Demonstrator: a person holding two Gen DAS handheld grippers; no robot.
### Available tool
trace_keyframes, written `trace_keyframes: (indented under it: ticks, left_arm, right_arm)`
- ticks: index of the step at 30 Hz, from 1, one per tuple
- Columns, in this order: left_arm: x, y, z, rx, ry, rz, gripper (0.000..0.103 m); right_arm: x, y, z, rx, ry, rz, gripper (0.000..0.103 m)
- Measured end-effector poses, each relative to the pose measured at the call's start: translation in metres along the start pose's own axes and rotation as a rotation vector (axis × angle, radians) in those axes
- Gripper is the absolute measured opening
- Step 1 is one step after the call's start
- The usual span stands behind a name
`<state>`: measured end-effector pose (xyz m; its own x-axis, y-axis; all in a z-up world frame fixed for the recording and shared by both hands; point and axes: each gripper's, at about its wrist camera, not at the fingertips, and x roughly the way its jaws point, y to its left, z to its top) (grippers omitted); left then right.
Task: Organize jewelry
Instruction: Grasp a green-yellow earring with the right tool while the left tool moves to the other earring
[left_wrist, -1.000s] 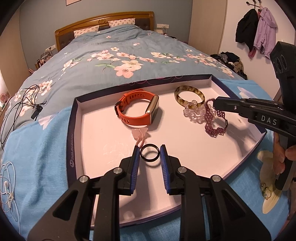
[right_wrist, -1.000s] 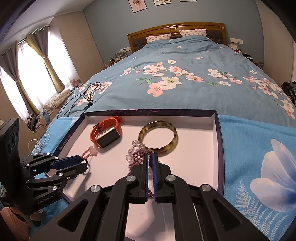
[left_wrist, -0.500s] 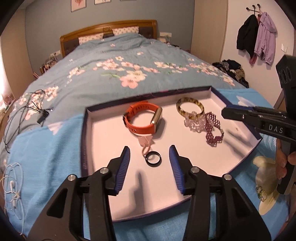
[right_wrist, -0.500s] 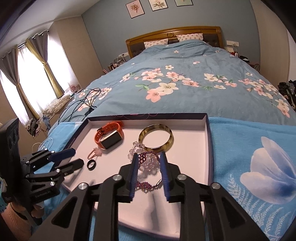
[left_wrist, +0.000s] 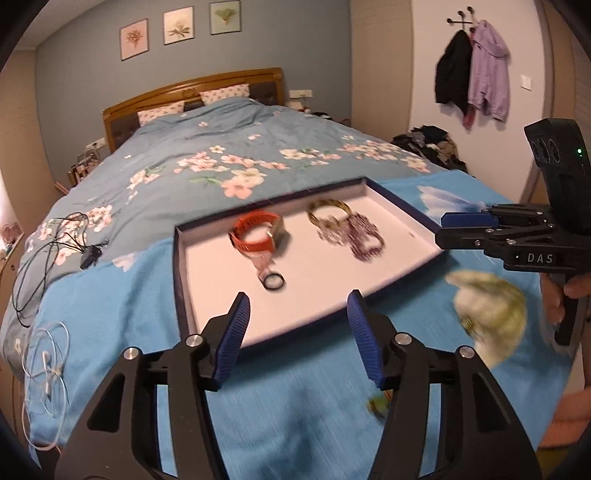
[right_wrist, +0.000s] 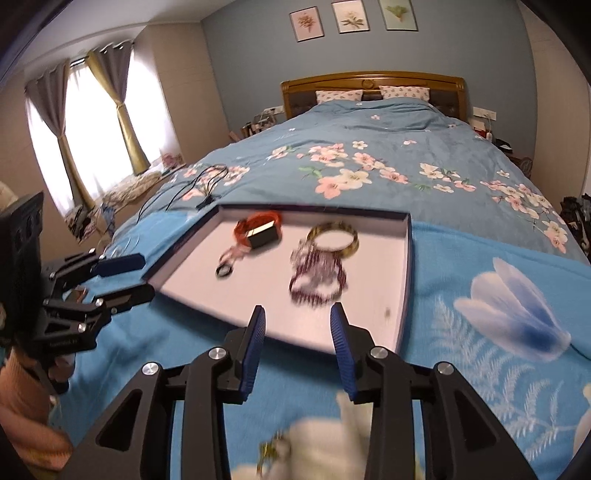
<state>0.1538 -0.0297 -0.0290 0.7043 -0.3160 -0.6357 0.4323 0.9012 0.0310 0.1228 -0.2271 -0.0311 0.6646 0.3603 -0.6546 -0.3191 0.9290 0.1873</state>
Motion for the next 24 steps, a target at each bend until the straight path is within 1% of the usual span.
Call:
trace_keyframes:
  ticks: [4, 8, 12, 14, 18, 19, 21, 24]
  left_arm:
    - [-0.008, -0.007, -0.021, 0.005, 0.03, -0.031, 0.054]
    - [-0.009, -0.013, -0.037, 0.011, 0.058, -0.033, 0.054]
    - [-0.011, -0.014, -0.047, -0.003, 0.073, -0.043, 0.054]
    - [-0.013, -0.013, -0.051, -0.014, 0.079, -0.045, 0.054]
    - [-0.013, -0.012, -0.057, -0.028, 0.092, -0.05, 0.054]
    - [-0.013, -0.012, -0.058, -0.03, 0.094, -0.051, 0.054]
    - [-0.014, -0.013, -0.06, -0.03, 0.096, -0.055, 0.054]
    - [-0.015, -0.014, -0.062, -0.031, 0.097, -0.059, 0.054]
  right_arm:
    - [-0.008, 0.001, -0.022, -0.005, 0.04, -0.002, 0.034]
    - [-0.013, 0.006, -0.043, -0.017, 0.077, -0.02, 0.034]
    - [-0.018, 0.01, -0.058, -0.015, 0.098, -0.005, 0.033]
    - [-0.018, 0.013, -0.064, -0.01, 0.106, 0.002, 0.029]
    - [-0.017, 0.018, -0.072, -0.008, 0.119, 0.017, 0.025]
    - [-0.017, 0.019, -0.072, -0.009, 0.12, 0.019, 0.022]
    - [-0.015, 0.022, -0.073, -0.012, 0.124, 0.027, 0.021]
    - [-0.011, 0.024, -0.072, -0.012, 0.126, 0.028, 0.016]
